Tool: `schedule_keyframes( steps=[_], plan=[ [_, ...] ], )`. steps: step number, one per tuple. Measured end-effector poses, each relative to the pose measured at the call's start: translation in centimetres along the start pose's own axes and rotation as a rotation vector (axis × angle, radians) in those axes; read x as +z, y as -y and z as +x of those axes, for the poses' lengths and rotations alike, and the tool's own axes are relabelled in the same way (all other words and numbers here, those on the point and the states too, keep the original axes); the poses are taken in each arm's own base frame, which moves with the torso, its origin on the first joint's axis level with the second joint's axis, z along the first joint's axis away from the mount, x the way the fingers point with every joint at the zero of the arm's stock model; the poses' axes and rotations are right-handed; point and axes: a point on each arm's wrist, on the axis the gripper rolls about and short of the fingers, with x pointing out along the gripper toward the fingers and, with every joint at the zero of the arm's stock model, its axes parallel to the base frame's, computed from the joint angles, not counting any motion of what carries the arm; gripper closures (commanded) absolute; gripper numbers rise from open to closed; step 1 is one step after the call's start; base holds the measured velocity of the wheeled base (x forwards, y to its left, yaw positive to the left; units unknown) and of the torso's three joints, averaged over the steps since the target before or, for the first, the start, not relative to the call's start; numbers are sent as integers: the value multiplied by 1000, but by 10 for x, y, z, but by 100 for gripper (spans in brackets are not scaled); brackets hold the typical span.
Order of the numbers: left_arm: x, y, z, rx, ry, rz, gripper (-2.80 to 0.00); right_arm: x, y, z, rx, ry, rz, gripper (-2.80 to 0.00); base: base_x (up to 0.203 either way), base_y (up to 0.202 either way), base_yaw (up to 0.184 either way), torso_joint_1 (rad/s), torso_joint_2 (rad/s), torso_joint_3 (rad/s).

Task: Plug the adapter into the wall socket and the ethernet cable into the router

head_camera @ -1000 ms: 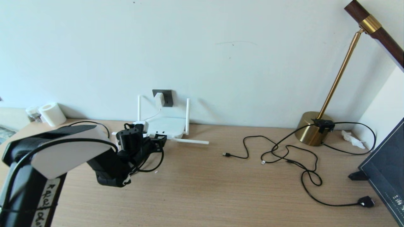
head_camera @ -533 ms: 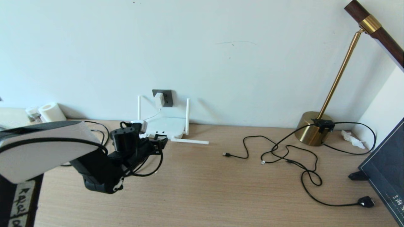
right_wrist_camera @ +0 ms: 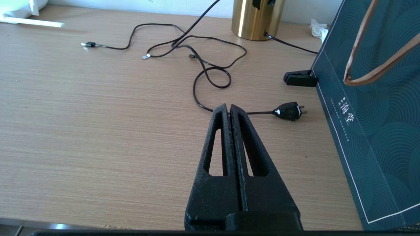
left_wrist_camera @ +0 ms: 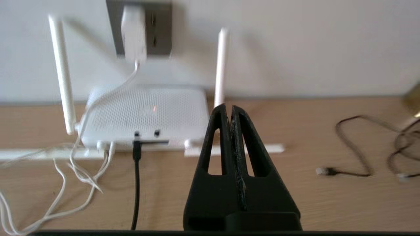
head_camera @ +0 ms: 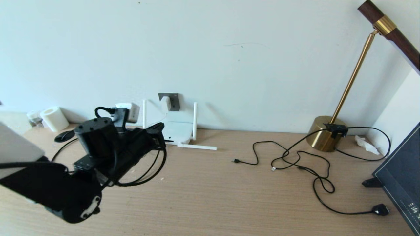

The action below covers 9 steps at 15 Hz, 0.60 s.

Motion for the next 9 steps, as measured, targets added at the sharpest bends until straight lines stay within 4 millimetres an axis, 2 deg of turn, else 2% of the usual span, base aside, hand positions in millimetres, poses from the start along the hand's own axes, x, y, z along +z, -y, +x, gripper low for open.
schedule_keyframes(
  steps=[5, 7, 9],
  plan=[
    [68, 1, -70, 3, 143, 4, 0, 0, 0, 0, 0, 0, 0, 0, 0, 0, 0, 0, 0, 0],
    [96, -1, -108, 20, 180, 0, 0, 0, 0, 0, 0, 0, 0, 0, 0, 0, 0, 0, 0, 0],
    [116, -5, -155, 38, 189, -5, 0, 0, 0, 0, 0, 0, 0, 0, 0, 0, 0, 0, 0, 0]
  ],
)
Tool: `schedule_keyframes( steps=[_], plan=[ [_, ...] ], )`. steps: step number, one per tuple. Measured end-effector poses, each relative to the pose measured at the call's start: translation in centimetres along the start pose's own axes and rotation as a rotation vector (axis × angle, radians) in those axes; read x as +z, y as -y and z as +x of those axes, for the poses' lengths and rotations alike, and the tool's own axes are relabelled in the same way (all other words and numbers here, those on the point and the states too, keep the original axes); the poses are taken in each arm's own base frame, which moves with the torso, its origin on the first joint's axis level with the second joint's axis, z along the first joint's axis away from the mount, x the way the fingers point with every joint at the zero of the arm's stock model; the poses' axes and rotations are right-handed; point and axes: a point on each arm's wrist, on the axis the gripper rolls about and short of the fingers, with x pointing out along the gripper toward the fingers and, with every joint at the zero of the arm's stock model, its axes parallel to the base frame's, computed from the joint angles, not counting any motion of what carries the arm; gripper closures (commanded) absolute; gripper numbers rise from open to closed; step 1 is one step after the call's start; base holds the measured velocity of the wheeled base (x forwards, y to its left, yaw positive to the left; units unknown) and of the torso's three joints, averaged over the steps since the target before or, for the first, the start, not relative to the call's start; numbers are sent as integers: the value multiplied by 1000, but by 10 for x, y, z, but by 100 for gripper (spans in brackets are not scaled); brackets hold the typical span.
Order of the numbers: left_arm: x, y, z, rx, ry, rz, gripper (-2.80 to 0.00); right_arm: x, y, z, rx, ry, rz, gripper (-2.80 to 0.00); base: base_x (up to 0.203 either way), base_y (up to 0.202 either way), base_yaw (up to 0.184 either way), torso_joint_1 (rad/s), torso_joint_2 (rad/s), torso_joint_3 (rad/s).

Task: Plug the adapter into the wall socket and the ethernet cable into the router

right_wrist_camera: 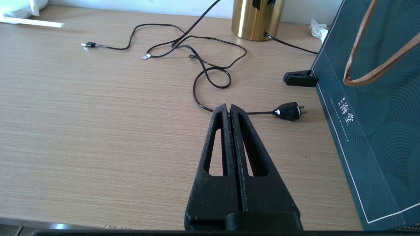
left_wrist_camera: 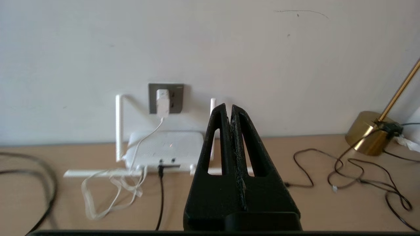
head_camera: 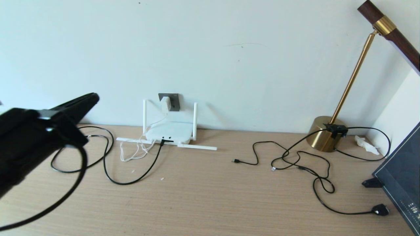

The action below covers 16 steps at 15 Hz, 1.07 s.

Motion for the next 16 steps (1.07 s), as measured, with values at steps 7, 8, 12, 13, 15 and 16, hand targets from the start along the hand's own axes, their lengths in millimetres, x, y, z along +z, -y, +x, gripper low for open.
schedule_keyframes(
  steps=[7, 8, 12, 13, 15, 16],
  plan=[
    [-98, -22, -171, 99, -389, 34, 0, 0, 0, 0, 1, 0, 5, 0, 0, 0, 0, 0, 0, 0],
    [-117, -22, -181, 109, -456, 36, 0, 0, 0, 0, 1, 0, 4, 0, 0, 0, 0, 0, 0, 0],
    [-135, -20, -199, 224, -485, 96, 0, 0, 0, 0, 0, 0, 12, 0, 0, 0, 0, 0, 0, 0],
    [-135, -19, -203, 212, -437, 117, 0, 0, 0, 0, 1, 0, 10, 0, 0, 0, 0, 0, 0, 0],
    [-135, -17, -209, 172, -329, 184, 0, 0, 0, 0, 3, 0, -9, 0, 0, 0, 0, 0, 0, 0],
    [-135, -16, -212, 160, -293, 199, 0, 0, 0, 0, 3, -1, -13, 0, 0, 0, 0, 0, 0, 0]
  ],
)
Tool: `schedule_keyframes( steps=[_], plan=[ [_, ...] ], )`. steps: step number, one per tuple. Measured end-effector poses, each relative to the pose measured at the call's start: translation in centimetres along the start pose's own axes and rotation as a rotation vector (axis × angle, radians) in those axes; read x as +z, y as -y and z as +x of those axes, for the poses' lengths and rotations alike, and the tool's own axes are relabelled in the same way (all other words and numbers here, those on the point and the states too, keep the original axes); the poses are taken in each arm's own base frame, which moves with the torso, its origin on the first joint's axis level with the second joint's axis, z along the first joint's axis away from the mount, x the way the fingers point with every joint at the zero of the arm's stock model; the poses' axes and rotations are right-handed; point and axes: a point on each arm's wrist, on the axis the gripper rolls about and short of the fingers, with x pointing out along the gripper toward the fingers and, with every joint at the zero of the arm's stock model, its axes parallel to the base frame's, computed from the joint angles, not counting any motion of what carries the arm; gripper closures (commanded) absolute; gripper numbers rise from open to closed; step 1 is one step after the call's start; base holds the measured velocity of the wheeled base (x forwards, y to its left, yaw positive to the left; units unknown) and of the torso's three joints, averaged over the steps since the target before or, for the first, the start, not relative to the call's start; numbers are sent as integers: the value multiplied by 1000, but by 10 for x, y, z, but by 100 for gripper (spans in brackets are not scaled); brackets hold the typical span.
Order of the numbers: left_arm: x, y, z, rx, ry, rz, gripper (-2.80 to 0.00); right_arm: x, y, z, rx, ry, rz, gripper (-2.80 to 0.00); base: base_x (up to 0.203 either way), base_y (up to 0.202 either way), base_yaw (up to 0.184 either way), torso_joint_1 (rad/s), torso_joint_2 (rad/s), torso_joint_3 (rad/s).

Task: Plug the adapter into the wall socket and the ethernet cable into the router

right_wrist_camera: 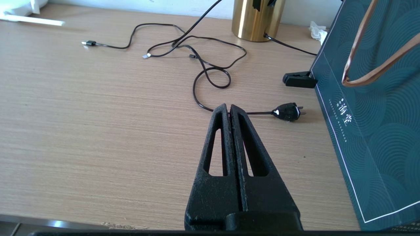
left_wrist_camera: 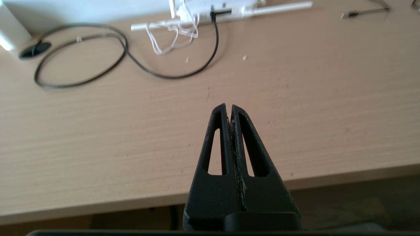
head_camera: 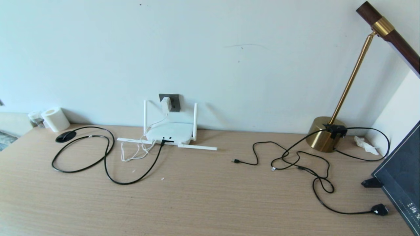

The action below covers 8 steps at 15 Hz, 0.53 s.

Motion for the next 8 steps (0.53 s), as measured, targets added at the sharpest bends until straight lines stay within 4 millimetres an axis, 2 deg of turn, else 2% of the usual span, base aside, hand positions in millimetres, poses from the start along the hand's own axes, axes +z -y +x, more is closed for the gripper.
schedule_keyframes(
  steps=[4, 8],
  plan=[
    [-2, 0, -3, 27, 45, -78, 0, 0, 0, 0, -6, 1, 36, 0, 0, 0, 0, 0, 0, 0],
    [-2, -1, -4, 61, 53, -168, 0, 0, 0, 0, -17, -2, -2, 0, 0, 0, 0, 0, 0, 0]
  ],
)
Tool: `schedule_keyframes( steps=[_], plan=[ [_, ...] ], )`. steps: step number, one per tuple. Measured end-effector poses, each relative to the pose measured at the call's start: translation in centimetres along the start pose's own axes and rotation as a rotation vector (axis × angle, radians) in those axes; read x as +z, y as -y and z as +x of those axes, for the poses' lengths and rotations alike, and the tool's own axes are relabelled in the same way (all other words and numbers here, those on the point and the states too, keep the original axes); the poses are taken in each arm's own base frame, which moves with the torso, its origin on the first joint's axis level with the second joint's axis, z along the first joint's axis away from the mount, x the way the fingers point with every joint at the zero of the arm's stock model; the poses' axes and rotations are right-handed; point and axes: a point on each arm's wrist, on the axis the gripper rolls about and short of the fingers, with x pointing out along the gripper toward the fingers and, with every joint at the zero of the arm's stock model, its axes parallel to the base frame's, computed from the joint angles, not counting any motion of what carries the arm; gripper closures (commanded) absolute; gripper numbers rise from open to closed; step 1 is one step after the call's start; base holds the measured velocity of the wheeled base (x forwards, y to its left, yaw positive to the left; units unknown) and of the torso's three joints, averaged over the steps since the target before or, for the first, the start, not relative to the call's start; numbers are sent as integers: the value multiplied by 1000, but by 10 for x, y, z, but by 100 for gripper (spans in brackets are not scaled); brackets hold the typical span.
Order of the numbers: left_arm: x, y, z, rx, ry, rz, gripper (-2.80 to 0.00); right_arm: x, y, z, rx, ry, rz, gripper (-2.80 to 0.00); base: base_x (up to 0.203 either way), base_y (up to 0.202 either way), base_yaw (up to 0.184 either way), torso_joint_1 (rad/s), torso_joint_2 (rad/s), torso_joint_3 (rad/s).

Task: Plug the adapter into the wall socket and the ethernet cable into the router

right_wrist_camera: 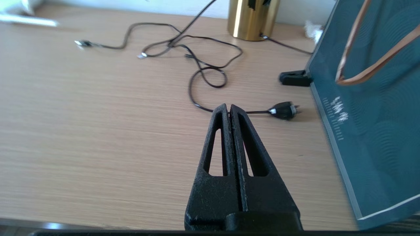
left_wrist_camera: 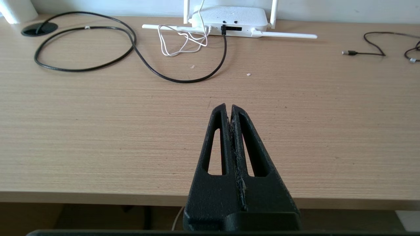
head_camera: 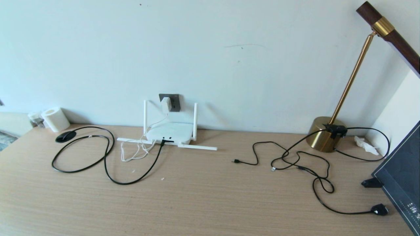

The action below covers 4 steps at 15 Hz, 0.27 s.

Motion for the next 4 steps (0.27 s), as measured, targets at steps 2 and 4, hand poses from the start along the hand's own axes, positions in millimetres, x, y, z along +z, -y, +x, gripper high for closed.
schedule_keyframes(
  steps=[2, 4],
  plan=[
    [0, 0, 0, 1, 1, -6, 0, 0, 0, 0, -1, -9, -17, 0, 0, 0, 0, 0, 0, 0],
    [0, 0, 0, 1, 1, -6, 0, 0, 0, 0, 0, -5, 5, 0, 0, 0, 0, 0, 0, 0]
  ],
)
